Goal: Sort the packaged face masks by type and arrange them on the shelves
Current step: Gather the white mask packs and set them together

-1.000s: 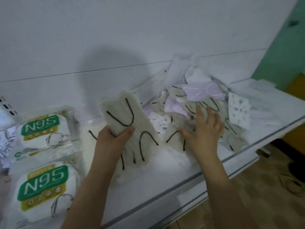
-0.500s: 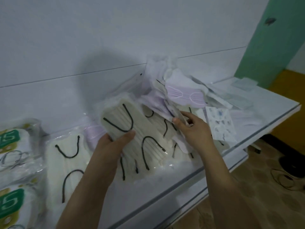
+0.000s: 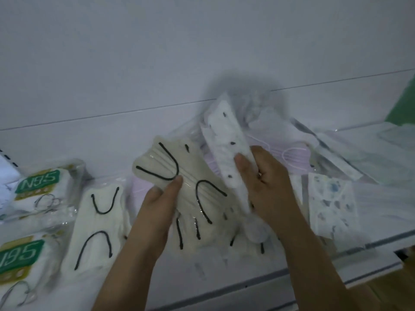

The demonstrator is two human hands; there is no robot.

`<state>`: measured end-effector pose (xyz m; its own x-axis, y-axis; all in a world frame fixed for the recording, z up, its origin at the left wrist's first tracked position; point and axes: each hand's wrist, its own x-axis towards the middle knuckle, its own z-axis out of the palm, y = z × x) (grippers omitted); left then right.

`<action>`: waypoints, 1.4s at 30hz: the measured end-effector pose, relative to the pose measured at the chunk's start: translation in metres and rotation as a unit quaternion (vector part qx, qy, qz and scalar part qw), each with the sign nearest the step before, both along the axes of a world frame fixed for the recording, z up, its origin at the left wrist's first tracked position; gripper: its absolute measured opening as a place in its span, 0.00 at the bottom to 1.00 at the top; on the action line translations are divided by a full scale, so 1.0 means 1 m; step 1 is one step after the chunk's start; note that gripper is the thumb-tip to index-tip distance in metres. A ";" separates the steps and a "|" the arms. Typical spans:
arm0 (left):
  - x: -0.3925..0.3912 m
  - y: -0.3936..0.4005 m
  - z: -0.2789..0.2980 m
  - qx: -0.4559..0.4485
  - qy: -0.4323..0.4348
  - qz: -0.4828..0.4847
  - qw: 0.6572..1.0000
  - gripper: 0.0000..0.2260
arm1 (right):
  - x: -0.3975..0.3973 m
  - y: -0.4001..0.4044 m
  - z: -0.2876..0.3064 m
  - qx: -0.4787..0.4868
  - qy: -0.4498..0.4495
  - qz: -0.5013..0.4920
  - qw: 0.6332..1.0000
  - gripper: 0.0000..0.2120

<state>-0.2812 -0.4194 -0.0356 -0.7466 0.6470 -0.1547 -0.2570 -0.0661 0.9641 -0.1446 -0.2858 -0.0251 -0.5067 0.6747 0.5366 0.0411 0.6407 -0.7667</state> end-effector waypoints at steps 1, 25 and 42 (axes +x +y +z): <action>0.007 0.002 0.004 0.031 -0.043 -0.007 0.999 0.08 | -0.004 -0.008 -0.002 0.049 -0.030 0.034 0.998 0.09; 0.046 -0.027 -0.024 0.095 -0.041 0.200 0.974 0.14 | -0.015 -0.045 -0.025 0.072 -0.010 0.068 0.995 0.06; -0.015 -0.124 -0.020 0.082 0.009 0.331 0.940 0.16 | -0.041 -0.049 -0.083 0.184 -0.453 0.257 0.833 0.51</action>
